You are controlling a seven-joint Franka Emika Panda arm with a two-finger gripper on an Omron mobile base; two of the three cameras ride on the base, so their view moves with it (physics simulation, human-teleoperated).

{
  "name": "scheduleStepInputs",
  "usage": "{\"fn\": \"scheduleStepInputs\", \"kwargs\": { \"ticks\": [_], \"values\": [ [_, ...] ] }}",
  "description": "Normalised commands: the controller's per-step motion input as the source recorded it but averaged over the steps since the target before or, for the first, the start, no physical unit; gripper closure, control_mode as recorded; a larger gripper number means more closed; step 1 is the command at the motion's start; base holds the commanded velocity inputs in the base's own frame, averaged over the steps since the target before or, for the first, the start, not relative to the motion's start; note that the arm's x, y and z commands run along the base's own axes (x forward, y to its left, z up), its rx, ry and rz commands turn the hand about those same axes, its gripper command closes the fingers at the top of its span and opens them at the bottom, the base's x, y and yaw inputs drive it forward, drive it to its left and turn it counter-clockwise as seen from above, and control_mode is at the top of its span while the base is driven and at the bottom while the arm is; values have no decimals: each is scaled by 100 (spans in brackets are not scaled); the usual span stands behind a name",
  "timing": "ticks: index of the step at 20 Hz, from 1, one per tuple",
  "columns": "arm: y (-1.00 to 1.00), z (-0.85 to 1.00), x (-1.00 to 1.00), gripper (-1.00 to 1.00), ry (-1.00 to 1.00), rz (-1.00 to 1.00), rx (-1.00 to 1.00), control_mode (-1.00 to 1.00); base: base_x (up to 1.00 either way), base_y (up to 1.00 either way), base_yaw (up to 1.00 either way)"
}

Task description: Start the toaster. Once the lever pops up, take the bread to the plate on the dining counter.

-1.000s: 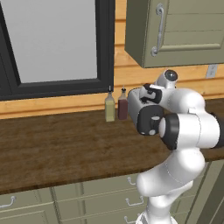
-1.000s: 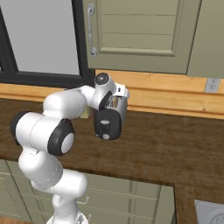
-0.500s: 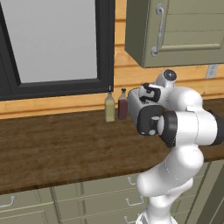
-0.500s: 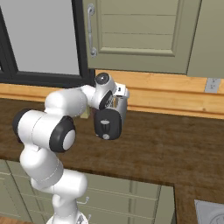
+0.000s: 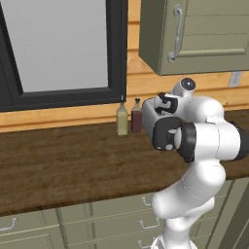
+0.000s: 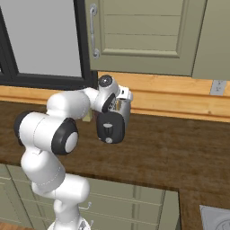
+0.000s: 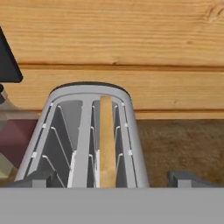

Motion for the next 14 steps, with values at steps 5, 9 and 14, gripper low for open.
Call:
{"fn": "scheduleStepInputs", "kwargs": {
  "ticks": [5, 9, 14],
  "values": [
    [0, -5, 0, -100, 0, 0, 0, -100, 0, 0, 0],
    [0, -1, 0, 100, 0, 0, 0, -100, 0, 0, 0],
    [0, -1, 0, 100, 0, 0, 0, -100, 0, 0, 0]
  ]
}}
